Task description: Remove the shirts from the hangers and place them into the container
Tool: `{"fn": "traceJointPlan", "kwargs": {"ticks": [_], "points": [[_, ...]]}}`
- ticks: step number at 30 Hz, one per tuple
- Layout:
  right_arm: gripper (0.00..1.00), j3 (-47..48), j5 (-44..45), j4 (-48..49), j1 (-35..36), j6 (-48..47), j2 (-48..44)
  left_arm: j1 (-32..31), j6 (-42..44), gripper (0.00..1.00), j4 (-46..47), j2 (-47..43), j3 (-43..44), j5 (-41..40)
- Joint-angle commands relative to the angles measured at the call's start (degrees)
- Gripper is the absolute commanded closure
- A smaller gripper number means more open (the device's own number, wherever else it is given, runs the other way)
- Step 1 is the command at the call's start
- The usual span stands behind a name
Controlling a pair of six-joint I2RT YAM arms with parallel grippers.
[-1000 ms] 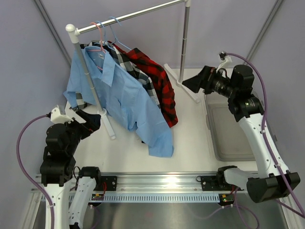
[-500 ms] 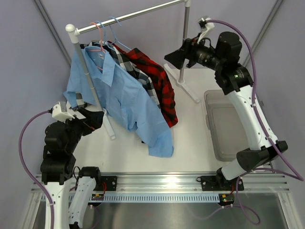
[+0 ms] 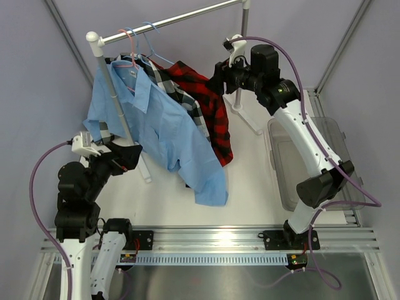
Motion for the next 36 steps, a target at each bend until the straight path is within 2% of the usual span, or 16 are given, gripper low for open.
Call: {"fn": "traceJointPlan", "kwargs": {"ticks": [1,4,6,12,13,15,26,33,36], "points": [[0.38,2.69,0.61,-1.09,1.21,-4.09,0.67,0.23,0.49,0.01,4.51,-0.52,-0.92,3.72],[0.39,1.81,1.49,-0.39,2.53,-5.41,0.40,0.23,0.58,0.01,4.60,-0.16,-1.19,3.99],[0.43,2.16,1.14,-0.65,2.79,-5.67,0.93,0.23,0.40,0.01,5.04,-0.25,-1.45,4.34],[0.74,6.90,-1.41,-3.72,4.54,-7.34,3.66,0.23,0.58,0.01,5.21,-0.78,-1.89,4.78],[0.88,7.08,-1.24,-3.72,4.98,-7.60,3.57,0.23,0.75,0.01,5.13,-0.87,-1.98,4.78],[1.00,7.69,-1.15,-4.34,5.78,-7.61,3.83,0.23,0.84,0.01,5.13,-0.95,-1.98,4.69],[1.00,15.51,3.25,-6.26,7.54,-5.85,6.37,0.23,-0.03,0.01,6.44,-1.13,-2.77,7.06],[1.00,35.43,6.94,-14.00,7.54,-5.32,16.30,0.23,-0.21,0.01,8.91,-0.87,-2.42,11.36],[1.00,37.05,7.55,-13.40,7.62,-4.80,18.95,0.23,0.49,0.01,9.08,-0.25,-1.10,13.56]]}}
